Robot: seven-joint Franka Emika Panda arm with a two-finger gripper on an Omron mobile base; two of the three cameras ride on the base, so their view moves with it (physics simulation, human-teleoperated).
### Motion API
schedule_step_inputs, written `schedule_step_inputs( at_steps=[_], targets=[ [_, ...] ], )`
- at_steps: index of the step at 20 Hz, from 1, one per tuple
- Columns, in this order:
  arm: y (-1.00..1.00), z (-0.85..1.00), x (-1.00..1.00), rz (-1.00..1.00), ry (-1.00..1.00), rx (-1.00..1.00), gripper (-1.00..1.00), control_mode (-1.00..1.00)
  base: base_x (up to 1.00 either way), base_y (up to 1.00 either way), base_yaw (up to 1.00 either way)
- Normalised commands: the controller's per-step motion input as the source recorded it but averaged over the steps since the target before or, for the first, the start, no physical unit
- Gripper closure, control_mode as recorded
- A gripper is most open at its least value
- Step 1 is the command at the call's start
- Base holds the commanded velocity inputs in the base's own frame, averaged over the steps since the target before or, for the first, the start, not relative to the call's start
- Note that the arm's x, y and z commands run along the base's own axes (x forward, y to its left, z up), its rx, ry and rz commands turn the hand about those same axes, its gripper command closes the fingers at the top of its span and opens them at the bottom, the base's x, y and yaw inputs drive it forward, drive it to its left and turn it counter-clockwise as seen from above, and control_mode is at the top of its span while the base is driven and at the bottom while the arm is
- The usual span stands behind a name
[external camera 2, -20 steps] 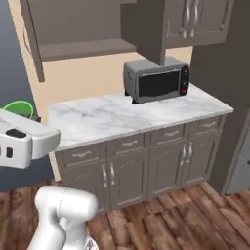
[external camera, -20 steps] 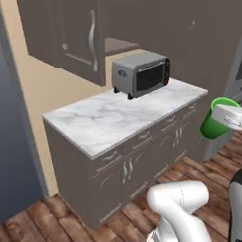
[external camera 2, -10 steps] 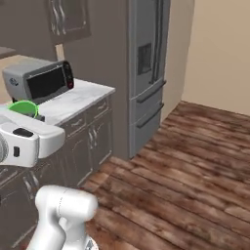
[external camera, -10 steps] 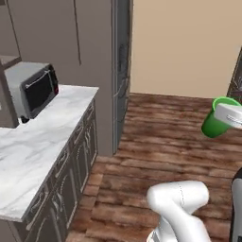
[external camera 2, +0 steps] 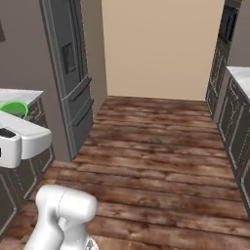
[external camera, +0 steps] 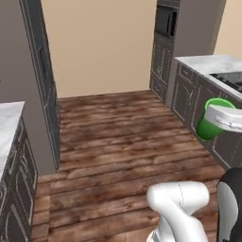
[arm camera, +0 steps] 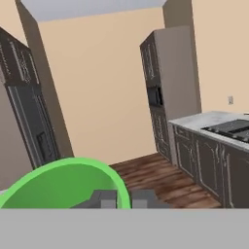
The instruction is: Open the cabinet directly in front. Then move the beer and the cup to the dining counter with the candle on it.
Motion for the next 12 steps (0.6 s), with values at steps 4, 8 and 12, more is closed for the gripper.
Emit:
schedule_step_inputs(
  at_steps=[4,8,12],
  targets=[
    [0.0,0.0,0.0,0.0,0.0,0.0,1.0,1.0,0.0,-1.0,0.05],
    [0.0,0.0,0.0,0.0,0.0,0.0,1.0,1.0,-0.76,-1.0,0.03],
    [0.0,0.0,0.0,0.0,0.0,0.0,1.0,1.0,-1.0,-1.0,0.0]
  ],
)
